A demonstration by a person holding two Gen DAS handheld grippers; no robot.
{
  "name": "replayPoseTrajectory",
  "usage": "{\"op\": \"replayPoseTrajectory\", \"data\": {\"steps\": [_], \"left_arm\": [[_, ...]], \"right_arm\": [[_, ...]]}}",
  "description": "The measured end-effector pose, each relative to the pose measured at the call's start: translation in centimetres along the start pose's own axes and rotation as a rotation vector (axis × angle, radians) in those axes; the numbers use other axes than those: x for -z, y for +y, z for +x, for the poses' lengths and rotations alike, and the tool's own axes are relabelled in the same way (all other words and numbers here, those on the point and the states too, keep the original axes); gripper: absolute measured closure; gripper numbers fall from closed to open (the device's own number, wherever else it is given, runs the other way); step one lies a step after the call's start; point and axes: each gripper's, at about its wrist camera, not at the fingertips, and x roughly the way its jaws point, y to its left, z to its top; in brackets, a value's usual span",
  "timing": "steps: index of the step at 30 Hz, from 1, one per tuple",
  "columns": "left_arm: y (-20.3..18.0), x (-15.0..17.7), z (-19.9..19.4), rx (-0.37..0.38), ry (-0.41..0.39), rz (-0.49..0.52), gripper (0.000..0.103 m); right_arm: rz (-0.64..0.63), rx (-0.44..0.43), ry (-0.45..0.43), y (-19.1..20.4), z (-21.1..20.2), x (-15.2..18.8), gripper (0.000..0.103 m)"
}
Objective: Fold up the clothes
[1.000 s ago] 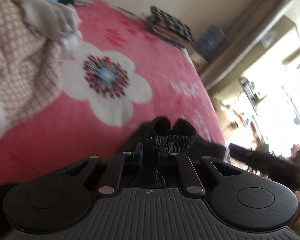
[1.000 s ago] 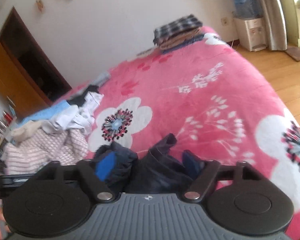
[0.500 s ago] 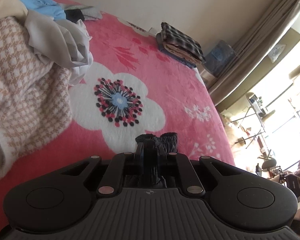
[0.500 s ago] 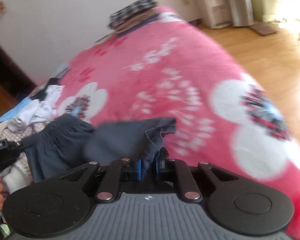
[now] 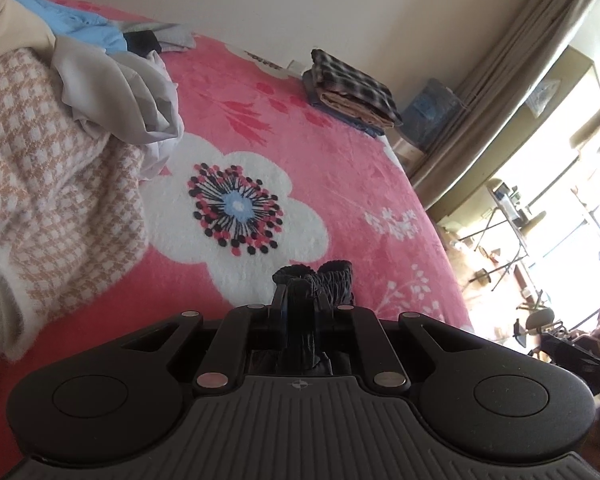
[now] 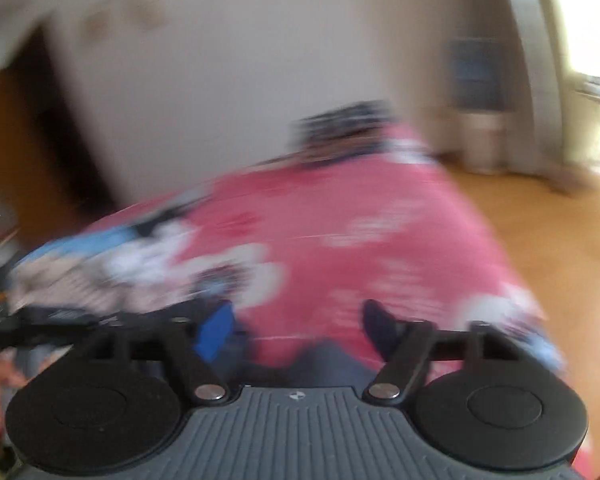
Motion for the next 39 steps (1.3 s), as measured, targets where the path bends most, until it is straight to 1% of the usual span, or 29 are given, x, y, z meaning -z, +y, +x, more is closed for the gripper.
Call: {"op": "replayPoseTrajectory", "data": {"steps": [2,3,4,7,9,13,16,17,18,19,20,21,23,26,28,32,36,39], "left_arm": [[0.4,-0.1,0.1,-0.01,0.006,-0.007,0.094],[0.7,-0.1,0.2,-0.012,0.011,-0.014,0.094],[1.0,-0.2,0.3,-0.015,0.015,-0.018,0.094],[1.7,-0.3,0.8,-0.022,0.027,-0.026,0.094],[2.1,-0.3,1.1,-0.027,0.035,-0.034,0.094],[3.2,-0.2,1.8,-0.048,0.048,-0.062,0.094],[4.0,-0.2,2.3,-0.066,0.055,-0.075,0.094],[4.1,-0.1,2.4,-0.072,0.056,-0.079,0.094],[4.3,-0.1,2.5,-0.078,0.058,-0.083,0.094],[4.4,-0.1,2.6,-0.083,0.059,-0.087,0.094],[4.6,0.0,2.7,-0.089,0.06,-0.09,0.094],[4.6,0.0,2.8,-0.092,0.06,-0.092,0.094],[4.5,0.0,2.9,-0.094,0.058,-0.093,0.094],[3.9,-0.2,2.8,-0.081,0.049,-0.086,0.094],[3.3,-0.4,2.7,-0.065,0.04,-0.079,0.094],[1.2,-1.3,2.4,0.013,0.004,-0.058,0.094],[-3.1,-2.6,2.7,0.153,-0.03,0.002,0.094],[-7.0,-3.2,3.4,0.271,-0.037,0.054,0.092]], "right_arm": [[-0.04,-0.117,0.076,1.0,4.6,-0.3,0.021],[-0.04,-0.164,0.12,1.2,7.0,-0.5,0.021],[-0.017,-0.193,0.16,1.1,9.3,-0.7,0.021],[0.111,-0.265,0.264,0.0,15.7,-1.3,0.021],[0.232,-0.281,0.33,-1.4,19.4,-1.2,0.021],[0.431,-0.318,0.426,-4.0,24.2,0.1,0.021],[0.51,-0.373,0.509,-5.6,26.6,1.7,0.024],[0.519,-0.389,0.517,-5.7,26.8,2.2,0.028],[0.527,-0.404,0.521,-5.8,26.9,2.6,0.03],[0.528,-0.417,0.512,-5.8,26.7,2.8,0.035],[0.527,-0.433,0.499,-5.9,26.4,3.0,0.047],[0.521,-0.444,0.487,-5.8,26.1,3.0,0.053],[0.485,-0.438,0.459,-5.5,25.1,2.8,0.082],[0.433,-0.427,0.407,-5.0,23.4,2.3,0.095],[0.395,-0.424,0.348,-4.6,21.3,1.8,0.096],[0.367,-0.398,0.219,-4.5,15.4,1.0,0.098],[0.351,-0.34,0.053,-4.6,7.8,-0.3,0.098],[0.288,-0.27,-0.089,-3.7,1.2,-1.3,0.098]]}}
